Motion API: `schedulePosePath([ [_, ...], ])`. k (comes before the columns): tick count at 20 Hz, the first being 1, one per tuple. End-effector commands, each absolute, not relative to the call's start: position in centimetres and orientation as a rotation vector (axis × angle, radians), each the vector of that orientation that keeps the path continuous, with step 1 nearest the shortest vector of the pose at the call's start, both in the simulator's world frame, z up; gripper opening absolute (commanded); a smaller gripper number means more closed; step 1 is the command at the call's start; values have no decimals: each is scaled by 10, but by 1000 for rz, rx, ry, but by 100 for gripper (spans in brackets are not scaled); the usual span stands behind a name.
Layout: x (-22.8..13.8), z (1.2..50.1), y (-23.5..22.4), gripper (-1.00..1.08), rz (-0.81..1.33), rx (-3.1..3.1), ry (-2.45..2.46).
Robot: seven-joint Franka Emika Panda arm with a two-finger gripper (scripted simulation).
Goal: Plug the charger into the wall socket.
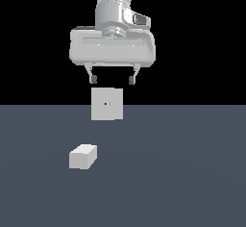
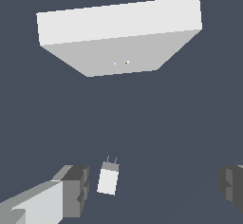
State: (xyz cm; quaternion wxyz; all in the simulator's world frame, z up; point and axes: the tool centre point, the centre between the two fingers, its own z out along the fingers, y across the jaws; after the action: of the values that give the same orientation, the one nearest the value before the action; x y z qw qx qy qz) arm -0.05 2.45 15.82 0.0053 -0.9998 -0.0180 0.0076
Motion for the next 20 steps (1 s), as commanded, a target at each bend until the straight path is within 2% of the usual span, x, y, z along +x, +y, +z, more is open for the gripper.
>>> schedulePosePath([
  [1,0,158,24,100,24,-3130,-56],
  [10,-9,151,27,100,-5,-3133,-33],
  [20,-38,127,38,100,-105,-3136,46],
])
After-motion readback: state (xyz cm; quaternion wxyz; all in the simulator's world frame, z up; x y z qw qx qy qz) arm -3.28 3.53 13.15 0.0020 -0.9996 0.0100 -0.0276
